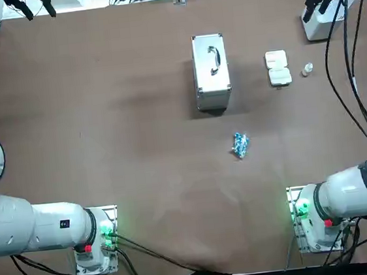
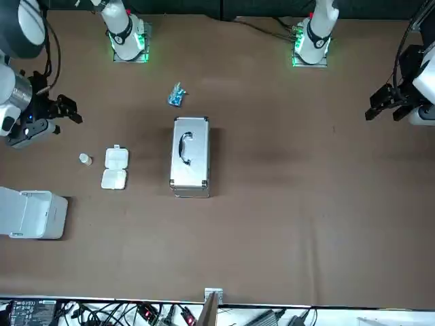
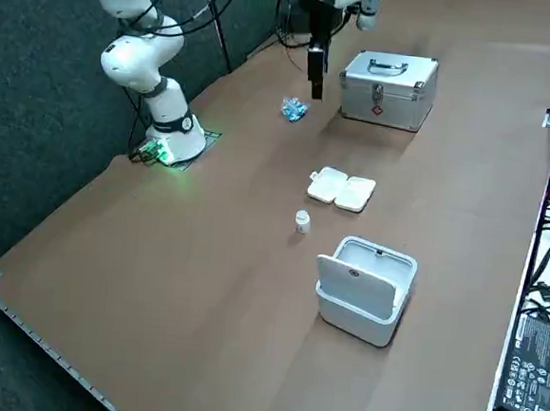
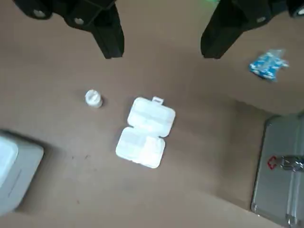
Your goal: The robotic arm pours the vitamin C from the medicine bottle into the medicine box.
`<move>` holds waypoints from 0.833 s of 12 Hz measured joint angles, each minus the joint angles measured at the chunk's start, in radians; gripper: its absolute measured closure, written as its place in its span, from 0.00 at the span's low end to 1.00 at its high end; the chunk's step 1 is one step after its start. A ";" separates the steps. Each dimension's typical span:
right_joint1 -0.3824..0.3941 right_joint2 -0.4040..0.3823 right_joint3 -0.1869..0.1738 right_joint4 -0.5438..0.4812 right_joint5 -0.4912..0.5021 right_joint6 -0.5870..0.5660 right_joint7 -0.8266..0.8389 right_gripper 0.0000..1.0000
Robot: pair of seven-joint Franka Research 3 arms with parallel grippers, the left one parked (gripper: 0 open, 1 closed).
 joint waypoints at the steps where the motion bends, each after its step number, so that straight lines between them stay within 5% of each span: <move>1: 0.014 -0.014 0.000 0.004 -0.002 -0.025 0.059 0.00; 10: 0.065 -0.027 -0.001 0.214 -0.006 -0.206 0.345 0.00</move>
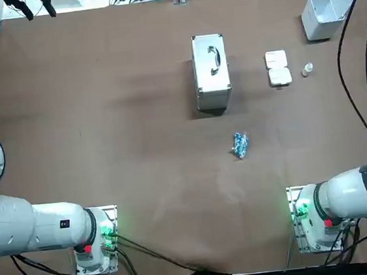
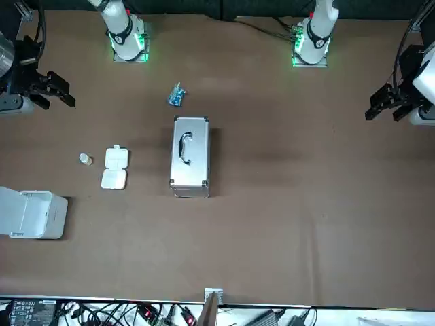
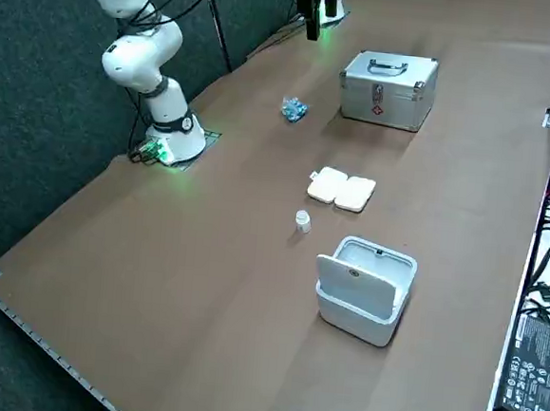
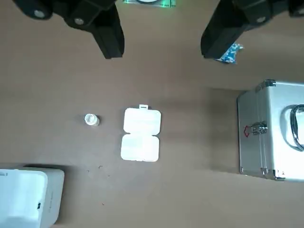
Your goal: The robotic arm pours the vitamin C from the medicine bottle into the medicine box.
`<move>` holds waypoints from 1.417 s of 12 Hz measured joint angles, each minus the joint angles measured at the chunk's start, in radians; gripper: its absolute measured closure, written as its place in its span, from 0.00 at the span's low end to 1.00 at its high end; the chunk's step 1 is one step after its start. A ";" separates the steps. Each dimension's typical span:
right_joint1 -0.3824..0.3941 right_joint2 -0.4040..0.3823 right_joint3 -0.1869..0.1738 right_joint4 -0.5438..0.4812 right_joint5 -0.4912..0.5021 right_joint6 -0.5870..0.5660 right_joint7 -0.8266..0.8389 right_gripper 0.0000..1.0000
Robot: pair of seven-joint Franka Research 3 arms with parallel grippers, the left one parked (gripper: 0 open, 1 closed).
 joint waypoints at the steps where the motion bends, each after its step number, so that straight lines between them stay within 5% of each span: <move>1: 0.000 0.016 -0.004 0.030 -0.002 -0.020 0.001 0.00; 6: -0.001 0.113 -0.041 0.179 -0.013 -0.078 0.001 0.00; 17: 0.003 0.087 -0.065 0.124 -0.019 -0.084 0.001 0.00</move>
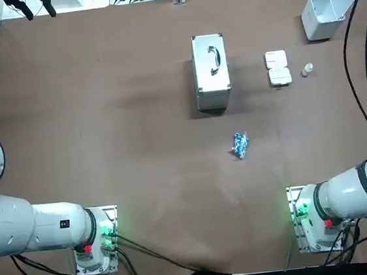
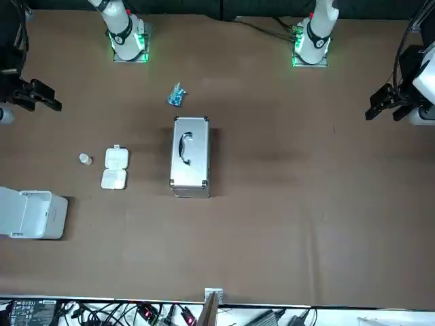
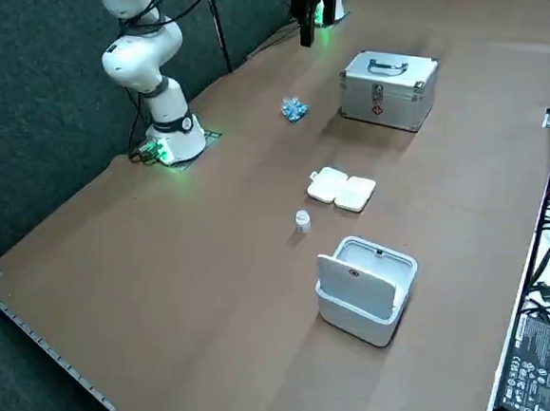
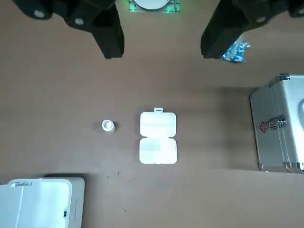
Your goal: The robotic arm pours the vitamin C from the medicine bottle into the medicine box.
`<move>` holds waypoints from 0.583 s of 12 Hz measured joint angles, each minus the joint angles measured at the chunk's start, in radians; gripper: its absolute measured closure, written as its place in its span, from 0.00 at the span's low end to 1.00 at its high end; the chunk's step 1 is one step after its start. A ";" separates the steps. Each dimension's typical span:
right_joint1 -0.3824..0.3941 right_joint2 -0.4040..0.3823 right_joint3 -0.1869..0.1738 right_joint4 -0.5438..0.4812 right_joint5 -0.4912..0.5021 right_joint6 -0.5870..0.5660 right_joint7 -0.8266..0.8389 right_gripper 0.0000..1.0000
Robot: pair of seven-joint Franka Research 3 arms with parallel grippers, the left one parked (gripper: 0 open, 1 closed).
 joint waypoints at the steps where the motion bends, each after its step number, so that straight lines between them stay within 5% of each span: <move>1: 0.001 -0.011 0.000 -0.016 -0.001 0.020 0.000 0.00; 7: 0.001 -0.088 -0.001 -0.104 -0.012 0.089 0.000 0.00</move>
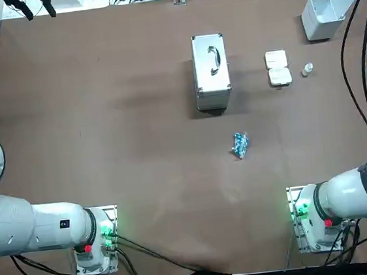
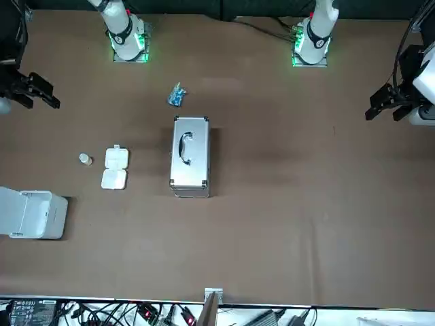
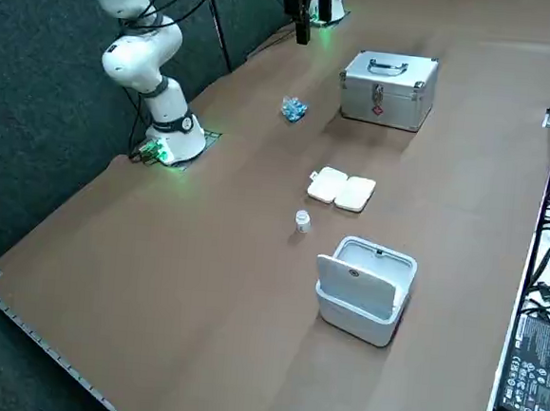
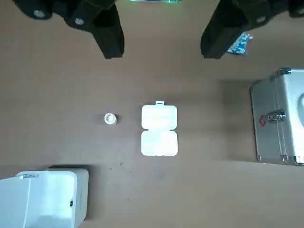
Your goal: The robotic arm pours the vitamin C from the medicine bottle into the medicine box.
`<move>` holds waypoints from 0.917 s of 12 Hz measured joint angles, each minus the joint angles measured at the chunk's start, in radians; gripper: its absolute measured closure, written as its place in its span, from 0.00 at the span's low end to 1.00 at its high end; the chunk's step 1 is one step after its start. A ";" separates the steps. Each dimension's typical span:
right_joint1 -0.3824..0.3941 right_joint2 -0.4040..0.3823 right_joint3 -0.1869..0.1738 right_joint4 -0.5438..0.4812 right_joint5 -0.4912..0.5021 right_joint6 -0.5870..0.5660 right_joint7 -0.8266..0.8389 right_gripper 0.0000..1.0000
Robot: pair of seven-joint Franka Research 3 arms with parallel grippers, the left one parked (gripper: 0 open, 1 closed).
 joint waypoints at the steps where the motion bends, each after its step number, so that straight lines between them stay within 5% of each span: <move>1: 0.000 -0.004 0.000 -0.003 -0.010 0.004 0.000 0.00; 11: 0.006 -0.002 0.009 -0.009 -0.058 0.066 0.000 0.00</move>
